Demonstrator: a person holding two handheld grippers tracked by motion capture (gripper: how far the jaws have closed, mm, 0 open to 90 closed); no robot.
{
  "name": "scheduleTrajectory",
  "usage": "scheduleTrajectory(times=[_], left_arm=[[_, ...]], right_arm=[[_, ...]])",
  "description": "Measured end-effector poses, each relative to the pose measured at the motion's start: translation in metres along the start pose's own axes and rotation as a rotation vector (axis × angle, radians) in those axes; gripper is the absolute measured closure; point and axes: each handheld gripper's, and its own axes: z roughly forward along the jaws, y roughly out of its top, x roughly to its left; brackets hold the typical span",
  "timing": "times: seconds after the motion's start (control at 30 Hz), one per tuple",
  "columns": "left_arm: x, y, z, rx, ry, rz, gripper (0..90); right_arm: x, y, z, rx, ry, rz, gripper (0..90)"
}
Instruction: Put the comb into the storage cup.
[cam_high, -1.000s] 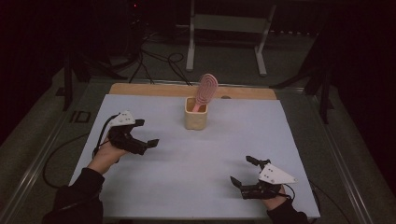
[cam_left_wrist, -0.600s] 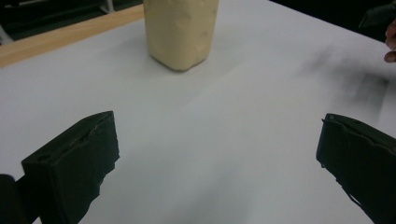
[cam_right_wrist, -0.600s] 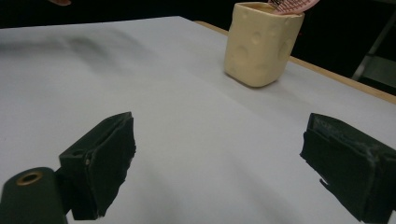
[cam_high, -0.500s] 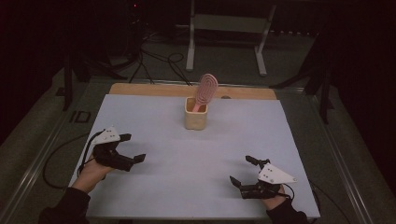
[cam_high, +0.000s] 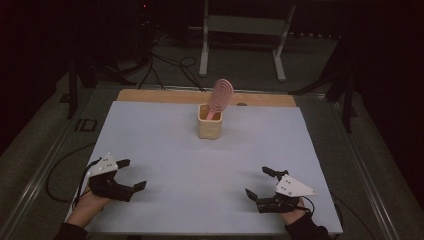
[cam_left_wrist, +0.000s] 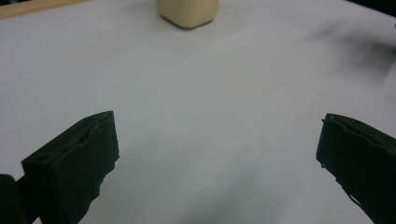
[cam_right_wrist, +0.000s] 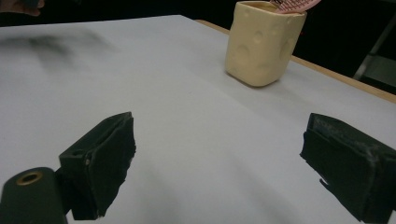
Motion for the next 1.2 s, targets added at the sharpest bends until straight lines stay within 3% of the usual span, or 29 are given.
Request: scheduleTrajectory(times=[0.17,0.4,0.6,0.77,0.83,1.0,1.2], left_arm=[[-0.003,-0.017,-0.005,0.012,0.017,-0.006,0.0],[-0.008,-0.034,-0.009,-0.018,0.048,-0.049,0.0],[-0.017,-0.042,-0.004,-0.005,0.119,-0.061,0.0],[-0.017,-0.042,-0.003,-0.014,0.129,-0.044,0.0],[-0.018,-0.044,-0.001,0.003,0.152,-0.010,0.0],[-0.018,-0.045,0.002,0.006,0.145,-0.008,0.0],[-0.016,-0.044,0.000,-0.026,0.126,-0.042,0.0]], right_arm=[[0.000,0.000,0.000,0.003,0.002,-0.004,9.3],[0.000,0.000,0.001,0.005,0.001,-0.005,9.3],[0.000,-0.001,0.001,0.007,0.004,-0.010,9.3],[0.000,-0.001,0.001,0.008,0.003,-0.012,9.3],[0.000,-0.001,0.001,0.010,0.003,-0.007,9.3],[0.001,-0.002,0.002,0.016,0.009,-0.009,9.3],[0.001,-0.002,0.002,0.017,0.009,-0.009,9.3]])
